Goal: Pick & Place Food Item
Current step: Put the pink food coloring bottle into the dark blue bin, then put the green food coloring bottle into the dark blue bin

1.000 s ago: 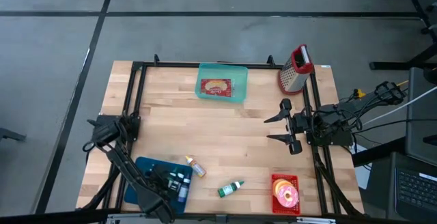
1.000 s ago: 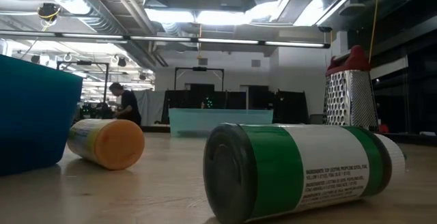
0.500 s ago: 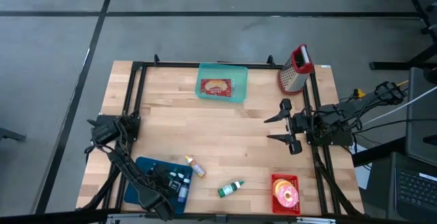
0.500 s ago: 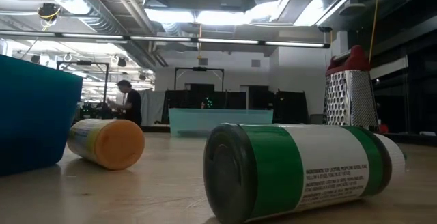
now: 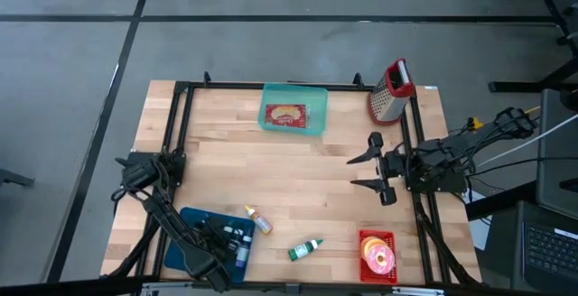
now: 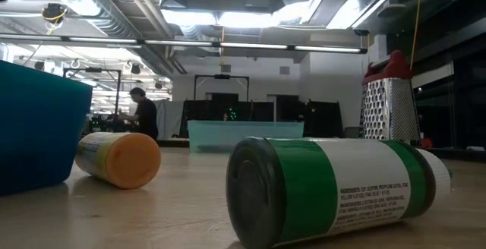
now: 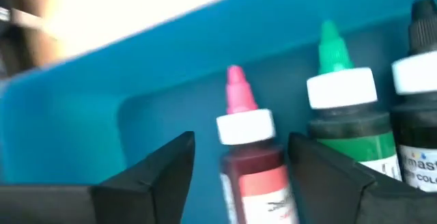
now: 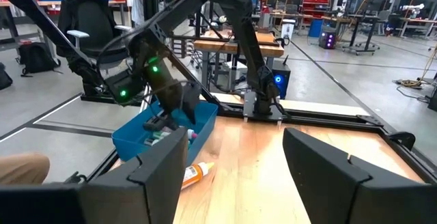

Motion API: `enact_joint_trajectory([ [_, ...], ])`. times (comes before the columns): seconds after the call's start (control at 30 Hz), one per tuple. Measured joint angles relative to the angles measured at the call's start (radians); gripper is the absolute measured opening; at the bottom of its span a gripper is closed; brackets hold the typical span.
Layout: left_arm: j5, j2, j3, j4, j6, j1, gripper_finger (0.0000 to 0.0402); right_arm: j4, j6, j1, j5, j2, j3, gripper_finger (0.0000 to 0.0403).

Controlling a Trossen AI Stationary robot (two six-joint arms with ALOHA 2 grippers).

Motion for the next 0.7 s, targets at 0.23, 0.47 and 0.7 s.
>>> enact_joint_trajectory([
  [0.23,-0.219,-0.001,0.137,-0.164,0.009,0.004,0.025,0.008,-0.012,0.0,0.0,0.016,0.0,0.0245],
  [0.47,-0.389,-0.003,0.3,0.137,0.499,0.121,0.0238,0.12,-0.094,0.0,-0.005,0.016,0.0,0.0245],
  [0.7,-0.275,0.005,0.307,0.487,0.996,0.338,0.0226,0.136,-0.097,0.0,-0.008,0.016,0.0,0.0245],
])
